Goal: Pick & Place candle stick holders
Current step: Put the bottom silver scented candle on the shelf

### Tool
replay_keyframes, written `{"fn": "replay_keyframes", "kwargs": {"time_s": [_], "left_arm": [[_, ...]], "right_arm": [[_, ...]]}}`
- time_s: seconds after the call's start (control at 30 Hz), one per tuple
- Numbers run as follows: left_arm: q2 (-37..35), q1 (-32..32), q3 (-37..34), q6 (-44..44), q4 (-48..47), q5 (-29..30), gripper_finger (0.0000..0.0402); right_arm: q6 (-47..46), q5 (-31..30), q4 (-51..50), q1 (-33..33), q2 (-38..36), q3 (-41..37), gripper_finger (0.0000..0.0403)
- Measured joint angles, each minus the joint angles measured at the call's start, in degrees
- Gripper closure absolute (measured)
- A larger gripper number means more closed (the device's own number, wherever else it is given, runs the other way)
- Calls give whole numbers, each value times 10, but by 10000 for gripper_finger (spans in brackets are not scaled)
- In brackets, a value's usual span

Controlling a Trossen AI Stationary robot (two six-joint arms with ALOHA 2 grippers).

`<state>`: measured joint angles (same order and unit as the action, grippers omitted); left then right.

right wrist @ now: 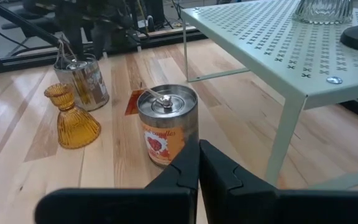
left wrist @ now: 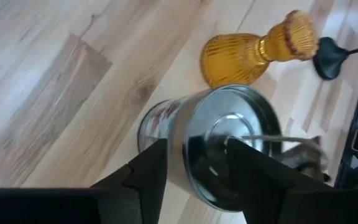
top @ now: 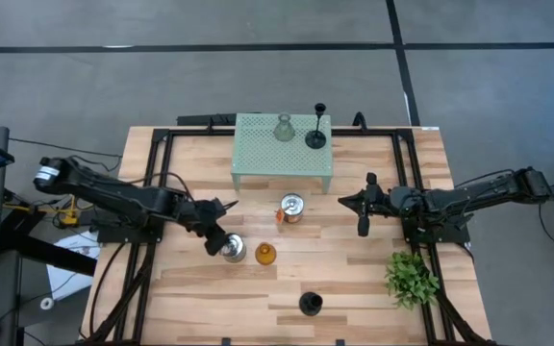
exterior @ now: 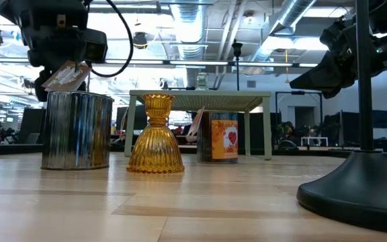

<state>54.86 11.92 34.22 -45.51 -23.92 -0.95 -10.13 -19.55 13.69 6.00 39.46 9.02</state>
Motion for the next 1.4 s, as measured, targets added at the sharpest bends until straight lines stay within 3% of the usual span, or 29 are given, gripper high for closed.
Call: {"fn": "replay_keyframes", "kwargs": {"time_s": [0.27,0.5,0.73,1.23,1.4], "left_arm": [[53,0,3,-5,22,-26,278],[44,0,0,1,51,-19,310],[41,0,0,4,56,-15,389],[25,0,1,1,50,42,398],[19,-9,60,3,-22,47,399]], "right_arm": [[0,0,0,0,0,0,403],[0,0,0,0,0,0,403],[0,0,0,0,0,0,403],[0,0,-4,0,0,0,403],[0,0,-15,0,0,0,403]]}}
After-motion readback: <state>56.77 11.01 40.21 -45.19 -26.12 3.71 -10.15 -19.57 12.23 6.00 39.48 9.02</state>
